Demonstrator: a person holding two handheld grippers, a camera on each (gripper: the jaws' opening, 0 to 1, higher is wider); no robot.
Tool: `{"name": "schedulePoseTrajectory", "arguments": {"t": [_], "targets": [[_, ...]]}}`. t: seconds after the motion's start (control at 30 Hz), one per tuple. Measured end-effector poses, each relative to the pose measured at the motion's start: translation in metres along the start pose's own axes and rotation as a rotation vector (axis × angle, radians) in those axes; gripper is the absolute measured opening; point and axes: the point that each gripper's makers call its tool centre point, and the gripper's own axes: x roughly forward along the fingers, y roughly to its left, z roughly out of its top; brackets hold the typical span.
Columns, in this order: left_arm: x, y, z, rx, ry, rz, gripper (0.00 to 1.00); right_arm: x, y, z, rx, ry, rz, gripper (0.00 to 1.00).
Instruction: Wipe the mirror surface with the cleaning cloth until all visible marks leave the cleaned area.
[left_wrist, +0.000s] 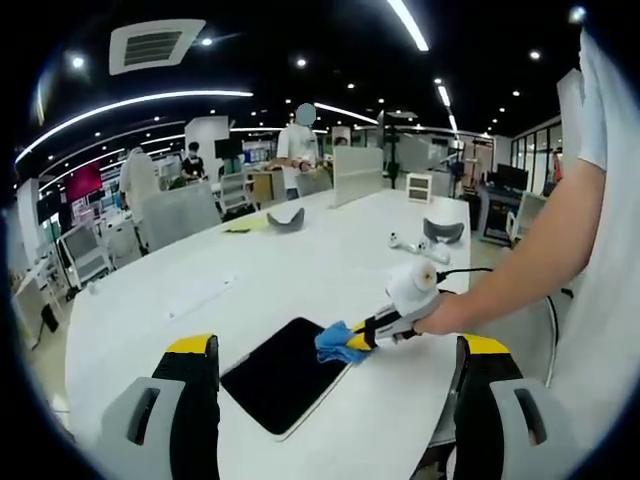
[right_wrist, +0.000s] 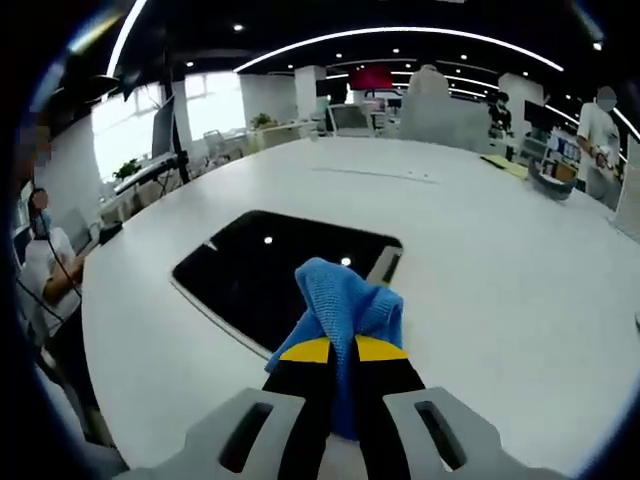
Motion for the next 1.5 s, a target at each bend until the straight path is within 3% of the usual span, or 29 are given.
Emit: {"name": "schedulePoseTrajectory", "arguments": {"t": [0.43,0.77,1.5], "targets": [[-0.012,0.007,-0.002,-0.004,-0.012,0.010,0.99,0.001,-0.001,0.001,0.060,0.016,-0.061,0.02],[-0.023,0.017,-0.006,-0.059,-0.043,0.032,0.99,0.017,-0.010,0.013,0.032,0.053,-0.068,0.02],[-0.024,0.023,-0.018,-0.073,-0.008,0.048,0.99,0.042,-0.023,0.033,-0.014,0.060,-0.040,0.02]]}}
